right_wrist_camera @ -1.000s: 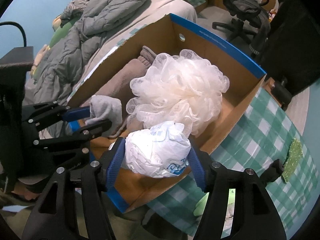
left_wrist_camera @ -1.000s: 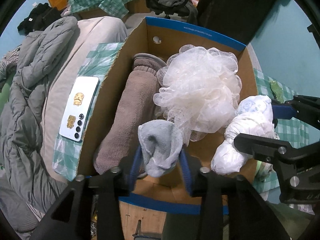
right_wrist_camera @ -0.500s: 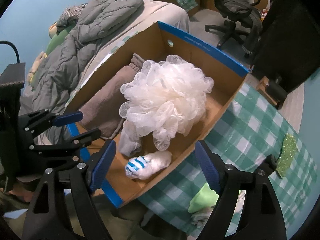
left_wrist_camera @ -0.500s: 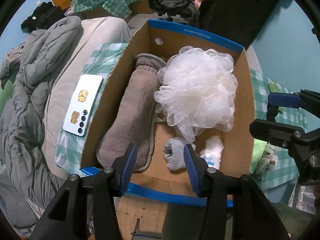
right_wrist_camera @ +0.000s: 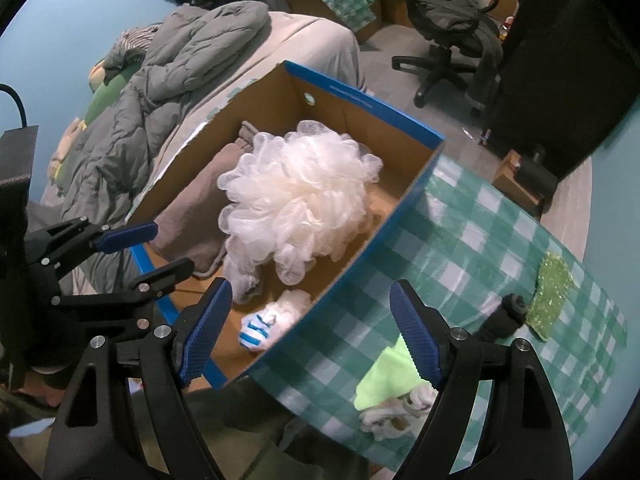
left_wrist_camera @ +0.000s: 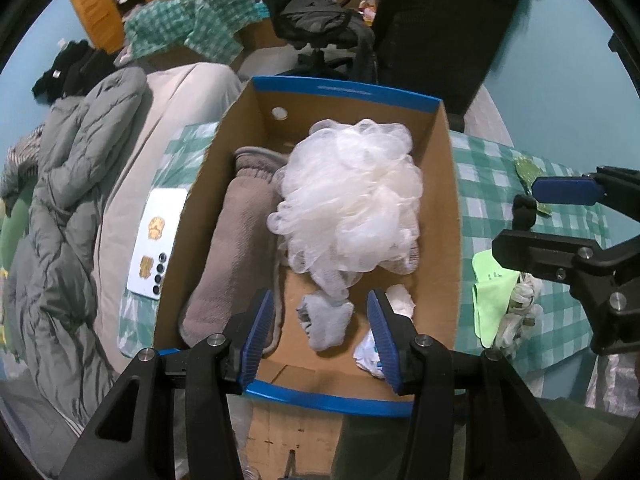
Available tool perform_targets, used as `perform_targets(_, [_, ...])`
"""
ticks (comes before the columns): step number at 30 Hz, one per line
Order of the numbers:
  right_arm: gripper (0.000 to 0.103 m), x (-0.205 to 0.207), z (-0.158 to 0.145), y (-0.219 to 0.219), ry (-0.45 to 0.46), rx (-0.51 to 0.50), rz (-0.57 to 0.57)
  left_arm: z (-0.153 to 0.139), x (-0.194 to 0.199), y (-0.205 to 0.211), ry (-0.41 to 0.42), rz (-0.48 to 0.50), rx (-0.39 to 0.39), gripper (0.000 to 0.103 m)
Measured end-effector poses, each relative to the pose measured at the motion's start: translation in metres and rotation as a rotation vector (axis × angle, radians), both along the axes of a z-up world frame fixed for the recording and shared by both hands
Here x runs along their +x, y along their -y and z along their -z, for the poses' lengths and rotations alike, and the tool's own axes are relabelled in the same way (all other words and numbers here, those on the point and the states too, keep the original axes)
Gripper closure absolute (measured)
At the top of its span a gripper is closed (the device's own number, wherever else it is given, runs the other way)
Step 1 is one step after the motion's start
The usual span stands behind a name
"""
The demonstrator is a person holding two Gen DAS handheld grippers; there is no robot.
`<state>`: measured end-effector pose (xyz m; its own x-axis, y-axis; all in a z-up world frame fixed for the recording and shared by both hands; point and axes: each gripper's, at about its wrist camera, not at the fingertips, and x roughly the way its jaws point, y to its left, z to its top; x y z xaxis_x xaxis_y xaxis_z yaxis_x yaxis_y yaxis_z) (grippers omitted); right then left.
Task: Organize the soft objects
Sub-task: 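Move both tools back over the lime-green cloth and white plastic bundles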
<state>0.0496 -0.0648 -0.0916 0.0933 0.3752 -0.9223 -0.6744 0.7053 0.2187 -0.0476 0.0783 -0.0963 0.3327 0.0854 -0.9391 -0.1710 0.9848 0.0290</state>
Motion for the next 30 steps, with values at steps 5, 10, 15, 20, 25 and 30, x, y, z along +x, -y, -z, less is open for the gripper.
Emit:
perform_targets(5, [0.021,0.002,-0.002,0.017,0.001,0.0,0.031,-0.001,0.003,0.014,0.0,0.029,-0.001,0.053])
perform_targets(10, [0.021,0.005,-0.001,0.039,-0.002,-0.006,0.068,-0.001,0.009,0.029,-0.006,0.061,-0.001,0.053])
perform_targets(15, [0.021,0.008,0.003,0.063,-0.006,-0.019,0.106,-0.002,0.015,0.048,-0.005,0.102,0.003,0.053])
perform_targets(20, [0.021,0.011,0.006,0.089,-0.014,-0.032,0.145,0.0,0.02,0.067,-0.009,0.139,0.003,0.053])
perform_targets(25, [0.021,0.014,0.01,0.112,-0.02,-0.044,0.184,0.003,0.024,0.089,-0.015,0.181,-0.002,0.052])
perform_targets(30, [0.021,0.018,0.019,0.14,-0.032,-0.057,0.237,0.007,0.026,0.113,-0.024,0.229,-0.005,0.048])
